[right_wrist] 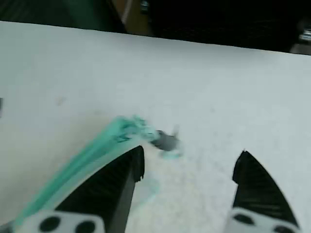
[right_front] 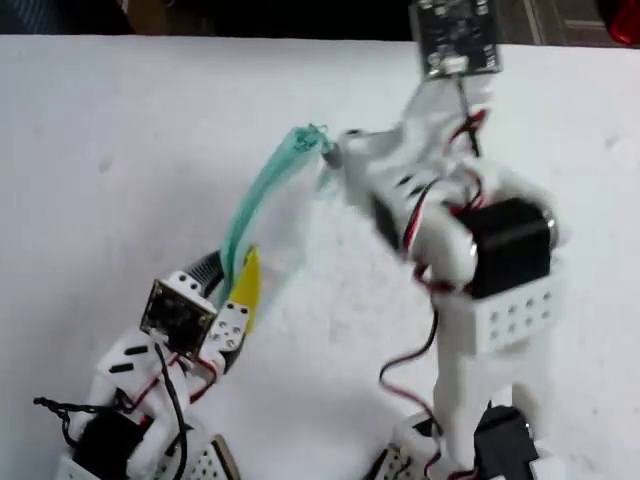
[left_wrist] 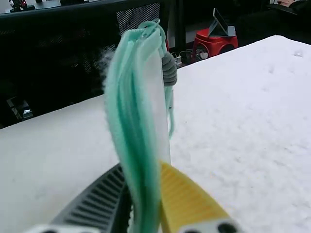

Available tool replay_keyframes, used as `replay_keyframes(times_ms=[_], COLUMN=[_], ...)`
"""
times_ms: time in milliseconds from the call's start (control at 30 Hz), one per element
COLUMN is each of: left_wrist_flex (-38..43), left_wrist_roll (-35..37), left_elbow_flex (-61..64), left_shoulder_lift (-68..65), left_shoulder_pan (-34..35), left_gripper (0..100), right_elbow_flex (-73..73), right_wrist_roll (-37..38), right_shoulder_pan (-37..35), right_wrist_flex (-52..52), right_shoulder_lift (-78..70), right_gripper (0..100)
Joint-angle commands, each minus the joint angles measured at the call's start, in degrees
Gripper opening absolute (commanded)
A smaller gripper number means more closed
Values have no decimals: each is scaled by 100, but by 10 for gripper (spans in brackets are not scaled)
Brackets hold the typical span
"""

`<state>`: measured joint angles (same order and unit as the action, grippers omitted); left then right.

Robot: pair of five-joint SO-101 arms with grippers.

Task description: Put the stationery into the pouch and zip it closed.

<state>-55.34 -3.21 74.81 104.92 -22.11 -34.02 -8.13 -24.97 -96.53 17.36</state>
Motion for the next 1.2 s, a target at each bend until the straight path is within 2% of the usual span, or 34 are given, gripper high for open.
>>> replay_keyframes(times_ms=[0, 100, 467, 567, 733, 900, 1000, 1167], left_wrist_flex=[18, 18, 0, -18, 18, 18, 9, -18], left_wrist_roll=[-53, -53, -62, -62, -62, -62, -62, -62], left_elbow_flex=[-97, -97, -97, -97, -88, -79, -79, -79], left_shoulder_lift=[-22, -22, -22, -22, -22, -22, -22, -22], left_shoulder_pan=[-48, -48, -48, -48, -48, -48, -48, -48], left_gripper=[20, 20, 20, 20, 20, 20, 20, 20], right_elbow_flex=[-246, -264, -281, -281, -580, -1714, -1890, -1785], right_wrist_roll=[-202, -211, -229, -545, -703, -668, -695, -800], right_shoulder_pan=[-954, -1182, -1499, -1464, -1332, -1745, -1859, -1534], right_wrist_flex=[13, 13, 374, 418, 268, 145, 163, -4], right_shoulder_lift=[-13, -418, -1771, -2026, -1930, -1446, -1499, -2018], right_gripper=[338, 382, 382, 376, 369, 369, 369, 369])
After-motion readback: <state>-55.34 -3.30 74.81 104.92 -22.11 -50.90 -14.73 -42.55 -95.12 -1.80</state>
